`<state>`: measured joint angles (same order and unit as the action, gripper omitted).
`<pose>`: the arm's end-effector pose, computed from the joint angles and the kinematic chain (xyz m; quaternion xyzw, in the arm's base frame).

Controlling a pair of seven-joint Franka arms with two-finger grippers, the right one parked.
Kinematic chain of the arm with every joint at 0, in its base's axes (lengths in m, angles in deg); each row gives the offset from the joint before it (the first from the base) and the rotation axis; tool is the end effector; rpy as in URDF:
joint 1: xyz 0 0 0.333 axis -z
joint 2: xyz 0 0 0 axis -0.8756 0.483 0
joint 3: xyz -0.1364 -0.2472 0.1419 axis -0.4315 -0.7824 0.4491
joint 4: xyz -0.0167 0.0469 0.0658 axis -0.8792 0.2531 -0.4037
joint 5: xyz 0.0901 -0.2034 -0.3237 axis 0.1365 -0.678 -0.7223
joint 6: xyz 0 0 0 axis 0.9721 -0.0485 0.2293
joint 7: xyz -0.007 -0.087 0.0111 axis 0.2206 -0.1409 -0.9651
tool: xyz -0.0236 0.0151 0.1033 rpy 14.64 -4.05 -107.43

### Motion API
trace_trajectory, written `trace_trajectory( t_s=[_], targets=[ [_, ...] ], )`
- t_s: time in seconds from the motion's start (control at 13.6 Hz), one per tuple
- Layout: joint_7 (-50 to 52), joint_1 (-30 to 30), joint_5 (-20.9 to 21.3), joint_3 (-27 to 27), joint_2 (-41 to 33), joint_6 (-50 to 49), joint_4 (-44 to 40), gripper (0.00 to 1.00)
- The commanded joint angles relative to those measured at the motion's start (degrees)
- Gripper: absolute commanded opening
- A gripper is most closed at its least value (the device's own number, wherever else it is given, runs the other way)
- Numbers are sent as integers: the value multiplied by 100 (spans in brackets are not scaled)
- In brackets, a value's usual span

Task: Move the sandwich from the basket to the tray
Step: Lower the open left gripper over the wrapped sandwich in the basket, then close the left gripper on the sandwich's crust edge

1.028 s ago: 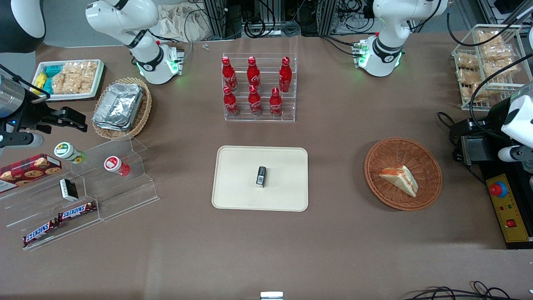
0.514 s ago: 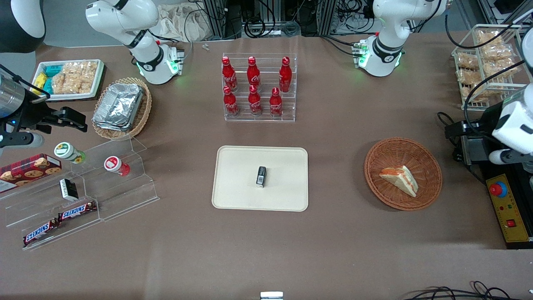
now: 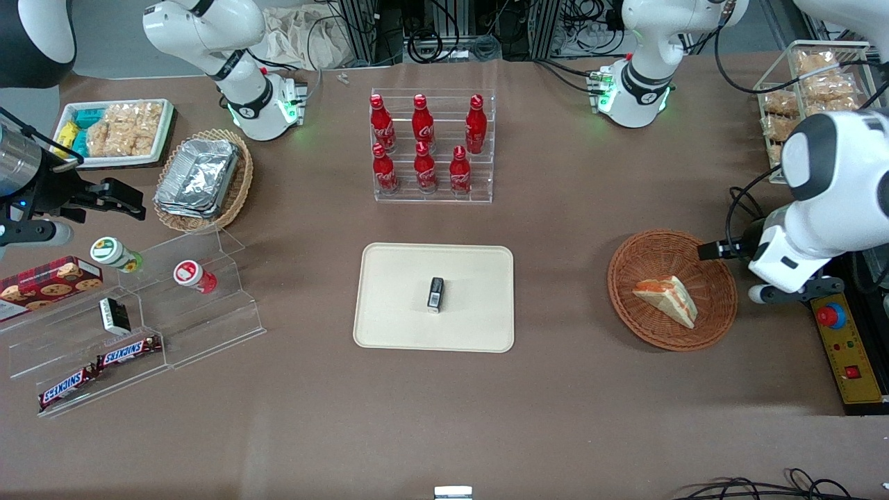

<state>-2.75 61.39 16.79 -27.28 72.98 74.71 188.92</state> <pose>0.5867 -0.0063 0.4117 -0.9943 -0.0832 0.0665 0.0095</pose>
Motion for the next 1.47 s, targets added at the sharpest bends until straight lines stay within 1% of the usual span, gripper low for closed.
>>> trace_trajectory(
  t_s=[0.0, 0.07, 0.22, 0.37, 0.59, 1.1, 1.39],
  targets=[
    [571, -114, -61, 15, -18, 936, 651, 100],
    [808, -123, -79, 15, 17, 1200, 792, 100],
    [1781, -123, -97, 15, 201, 1605, 882, 100],
    [2521, -115, -315, 6, 403, 1852, 882, 100],
    [3419, -62, -316, -11, 554, 2432, 1048, 100],
    [3596, -62, -325, -20, 861, 3074, 1321, 100],
    [3711, -44, -325, -38, 1010, 3225, 1286, 100]
  ],
)
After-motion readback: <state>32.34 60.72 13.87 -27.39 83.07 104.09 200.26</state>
